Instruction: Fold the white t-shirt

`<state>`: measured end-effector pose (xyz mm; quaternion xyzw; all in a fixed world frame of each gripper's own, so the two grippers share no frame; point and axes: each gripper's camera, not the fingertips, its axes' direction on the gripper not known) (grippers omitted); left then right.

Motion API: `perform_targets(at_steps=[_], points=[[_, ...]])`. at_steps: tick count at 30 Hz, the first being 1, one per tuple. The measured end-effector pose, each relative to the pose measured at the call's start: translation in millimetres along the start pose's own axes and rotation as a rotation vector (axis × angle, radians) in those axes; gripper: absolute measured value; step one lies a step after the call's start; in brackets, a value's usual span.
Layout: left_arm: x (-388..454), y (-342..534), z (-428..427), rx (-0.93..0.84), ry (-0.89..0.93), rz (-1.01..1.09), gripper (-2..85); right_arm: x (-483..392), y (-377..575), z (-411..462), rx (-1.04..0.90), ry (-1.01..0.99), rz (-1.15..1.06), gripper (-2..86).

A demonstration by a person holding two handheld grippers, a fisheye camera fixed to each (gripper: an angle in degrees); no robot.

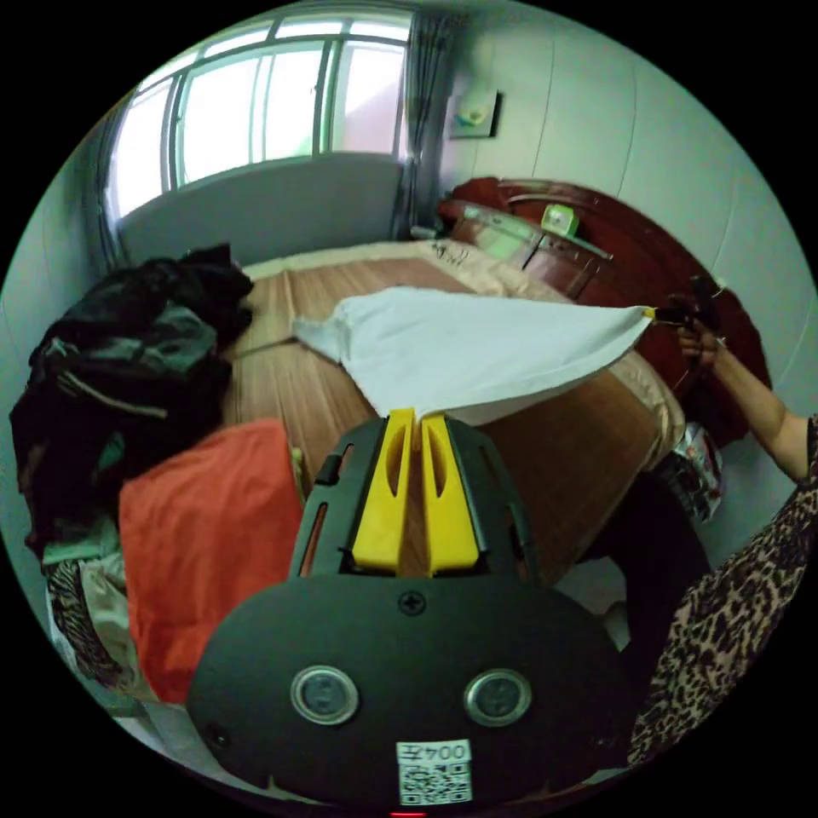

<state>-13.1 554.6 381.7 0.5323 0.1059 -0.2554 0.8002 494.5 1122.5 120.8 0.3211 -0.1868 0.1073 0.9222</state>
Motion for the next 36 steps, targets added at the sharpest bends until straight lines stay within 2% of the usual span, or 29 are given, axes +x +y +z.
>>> perform_targets(at_steps=[4, 9, 16, 24, 36], points=[[44, 40, 60, -0.156, -0.051, 0.033, 0.5, 57, 70, 80, -0.135, 0.073, 0.116, 0.8], [112, 78, 103, -0.280, -0.101, 0.094, 0.6, 97, 127, 114, -0.227, 0.131, 0.174, 0.4], [184, 112, 101, -0.258, -0.115, 0.114, 0.7, 141, 190, 88, -0.185, 0.072, 0.253, 0.6], [271, 155, 112, -0.346, -0.133, 0.218, 0.7, 185, 262, 66, -0.175, 0.039, 0.339, 0.8], [357, 204, 97, -0.336, -0.088, 0.183, 2.8, 214, 338, 43, -0.208, 0.004, 0.344, 2.1]])
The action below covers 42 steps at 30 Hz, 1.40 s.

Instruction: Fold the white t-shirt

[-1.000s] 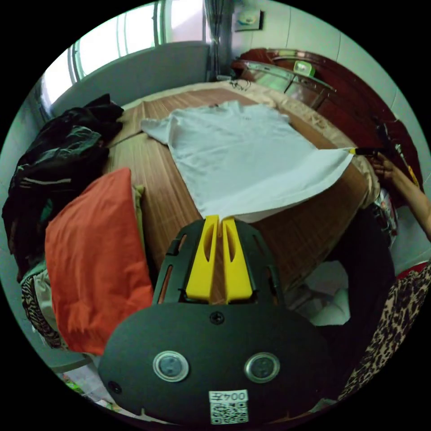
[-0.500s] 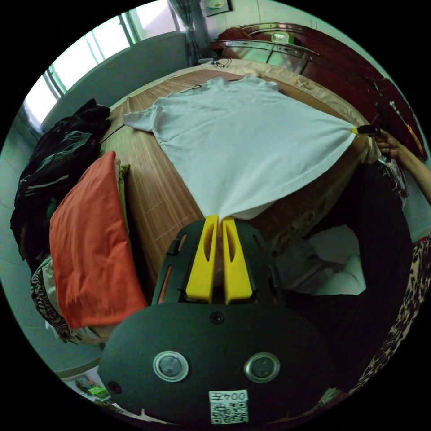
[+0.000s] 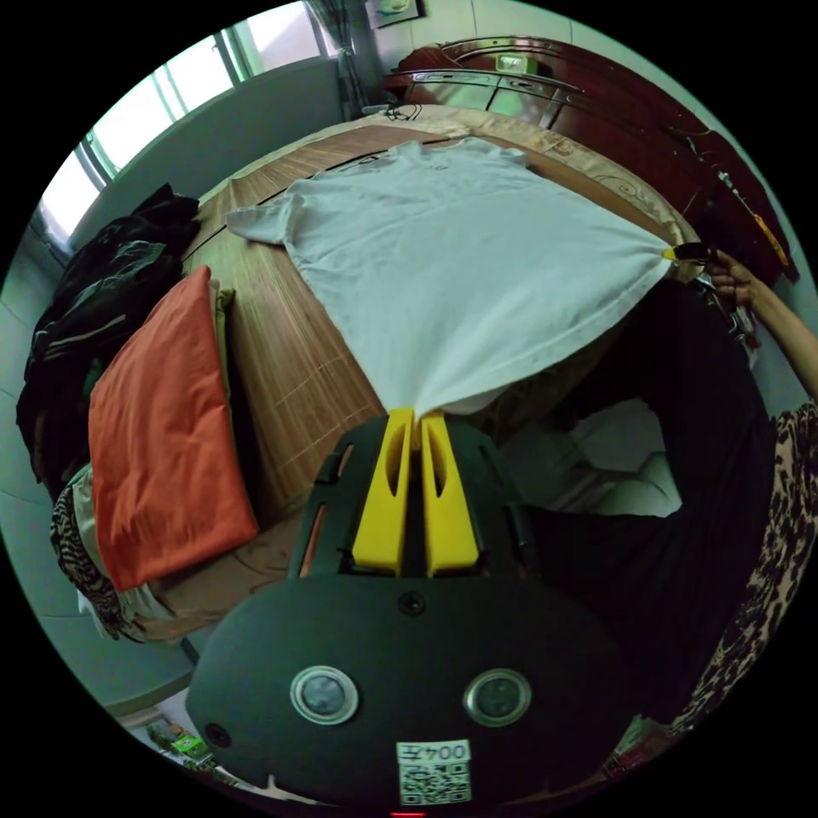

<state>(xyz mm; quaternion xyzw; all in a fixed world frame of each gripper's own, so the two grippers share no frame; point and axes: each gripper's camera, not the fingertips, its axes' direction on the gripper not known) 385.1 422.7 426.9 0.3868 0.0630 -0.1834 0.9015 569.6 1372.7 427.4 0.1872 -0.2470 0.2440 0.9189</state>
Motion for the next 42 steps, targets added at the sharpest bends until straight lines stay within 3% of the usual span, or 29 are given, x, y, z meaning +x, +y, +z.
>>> perform_targets(at_steps=[6, 10, 15, 22, 29, 31, 36, 42], points=[[35, 3, 10, -0.135, 0.019, 0.018, 11.5, 29, 9, -2, -0.011, 0.065, 0.099, 6.7], [34, 31, -18, -0.090, 0.040, -0.103, 14.4, 38, 23, -33, 0.069, 0.168, 0.093, 9.6], [66, 12, -64, 0.056, -0.024, -0.138, 10.0, 14, 3, -31, 0.014, 0.345, 0.008, 7.9], [167, -95, -35, 0.025, -0.119, 0.043, 3.5, -89, -51, 46, -0.140, 0.538, -0.306, 5.8], [228, -143, 30, -0.116, -0.133, 0.068, 1.8, -89, -59, 111, -0.291, 0.677, -0.362, 5.4], [243, -142, 44, -0.177, -0.148, 0.088, 1.2, -84, -54, 107, -0.260, 0.695, -0.375, 5.2], [284, -132, 43, -0.071, -0.281, 0.135, 0.5, -69, -60, 88, -0.262, 0.678, -0.394, 4.9], [310, -146, 42, -0.101, -0.292, 0.111, 0.4, 8, -145, -32, 0.042, 0.494, -0.182, 5.9]])
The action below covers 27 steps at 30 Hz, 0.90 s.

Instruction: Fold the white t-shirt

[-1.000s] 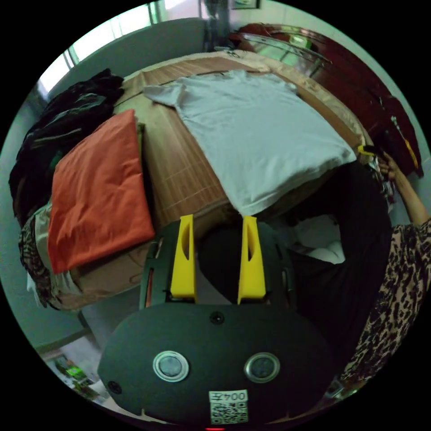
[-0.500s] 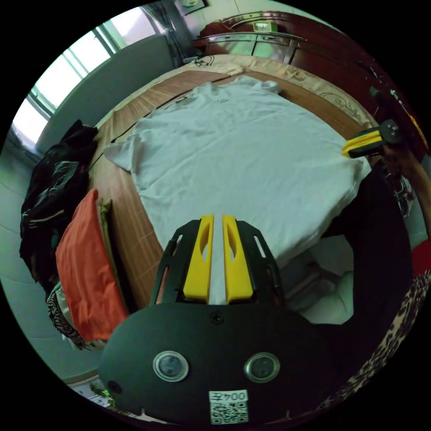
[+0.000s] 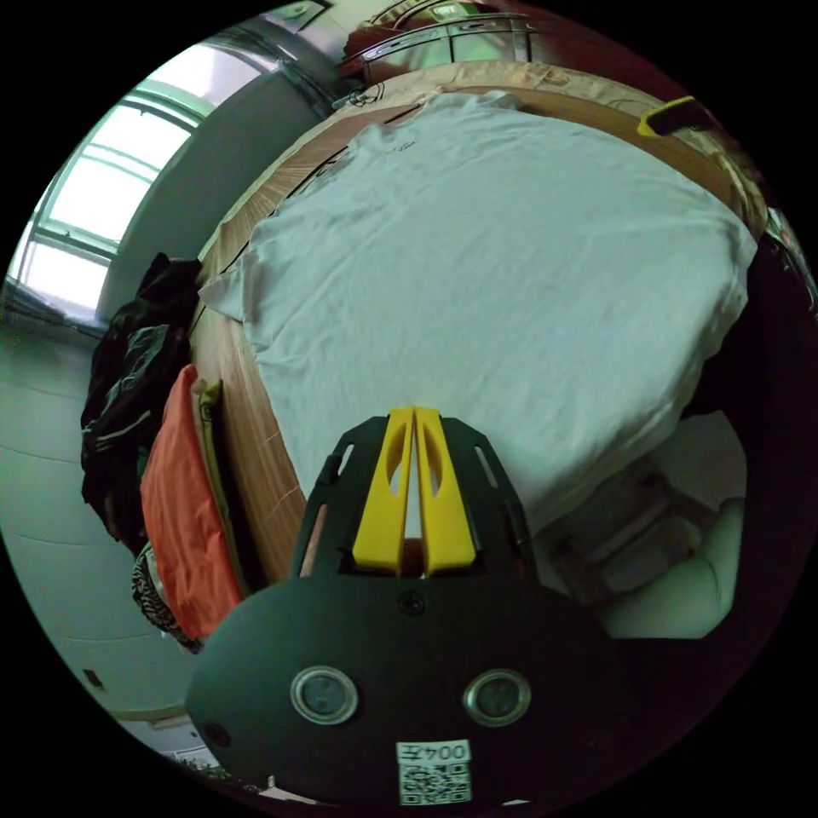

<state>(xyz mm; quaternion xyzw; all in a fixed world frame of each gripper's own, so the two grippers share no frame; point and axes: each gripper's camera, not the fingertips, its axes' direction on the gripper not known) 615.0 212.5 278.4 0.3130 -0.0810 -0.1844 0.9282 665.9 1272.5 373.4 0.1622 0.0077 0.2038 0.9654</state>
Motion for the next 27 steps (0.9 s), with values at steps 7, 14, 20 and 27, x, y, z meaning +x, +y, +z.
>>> perform_targets(at_steps=[7, 14, 20, 27], points=[[3, -10, -6, 0.006, 0.076, -0.037, 0.5, 212, -128, 15, 0.083, -0.385, 0.389, 11.1], [18, -27, -12, -0.029, 0.057, -0.004, 0.6, 310, -214, 74, 0.037, -0.466, 0.565, 11.6], [24, -41, -15, -0.054, 0.054, 0.009, 0.7, 322, -245, 85, 0.059, -0.478, 0.510, 1.9], [28, -47, -18, -0.035, 0.051, -0.024, 0.7, 318, -132, 64, 0.188, -0.310, 0.615, 4.2]])
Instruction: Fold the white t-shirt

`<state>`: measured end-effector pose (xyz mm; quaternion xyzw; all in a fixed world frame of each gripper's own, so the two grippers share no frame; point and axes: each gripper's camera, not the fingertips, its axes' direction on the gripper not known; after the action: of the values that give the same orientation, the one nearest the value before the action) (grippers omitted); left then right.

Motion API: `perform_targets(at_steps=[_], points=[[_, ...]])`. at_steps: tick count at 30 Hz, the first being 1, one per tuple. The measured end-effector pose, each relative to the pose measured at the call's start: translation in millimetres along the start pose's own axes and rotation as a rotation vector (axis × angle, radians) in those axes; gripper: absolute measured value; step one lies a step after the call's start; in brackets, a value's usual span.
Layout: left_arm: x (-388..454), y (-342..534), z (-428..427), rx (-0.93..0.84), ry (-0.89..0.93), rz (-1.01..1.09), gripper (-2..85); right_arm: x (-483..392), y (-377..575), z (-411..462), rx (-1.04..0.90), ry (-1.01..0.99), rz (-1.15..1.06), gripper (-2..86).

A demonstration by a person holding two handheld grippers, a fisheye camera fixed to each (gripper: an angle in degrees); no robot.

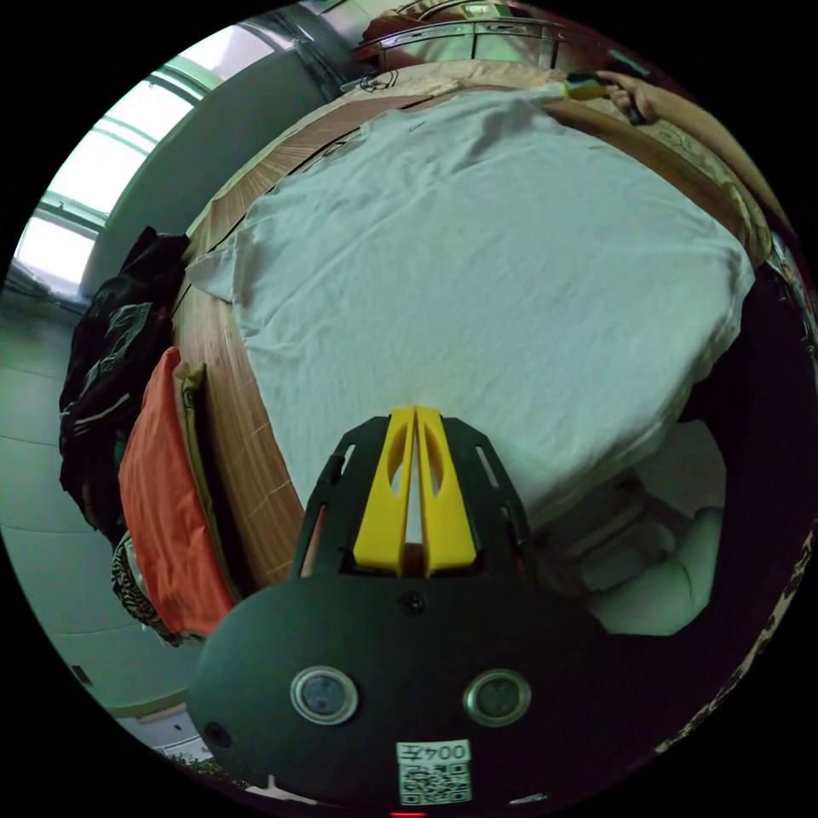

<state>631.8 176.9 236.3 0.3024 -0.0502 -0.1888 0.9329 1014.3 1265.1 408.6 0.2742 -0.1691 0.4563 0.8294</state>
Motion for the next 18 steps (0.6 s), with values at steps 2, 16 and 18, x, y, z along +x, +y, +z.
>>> perform_targets(at_steps=[2, 16, 18], points=[[4, -3, -1, -0.006, -0.023, 0.026, 0.7, 28, 9, 12, -0.047, -0.004, 0.075, 5.2], [1, -18, 3, -0.032, -0.049, 0.060, 0.3, -28, -75, 63, 0.021, 0.093, -0.182, 8.0], [-6, -20, 5, -0.037, -0.022, 0.049, 0.3, -55, -88, 86, -0.005, 0.172, -0.264, 8.5]])
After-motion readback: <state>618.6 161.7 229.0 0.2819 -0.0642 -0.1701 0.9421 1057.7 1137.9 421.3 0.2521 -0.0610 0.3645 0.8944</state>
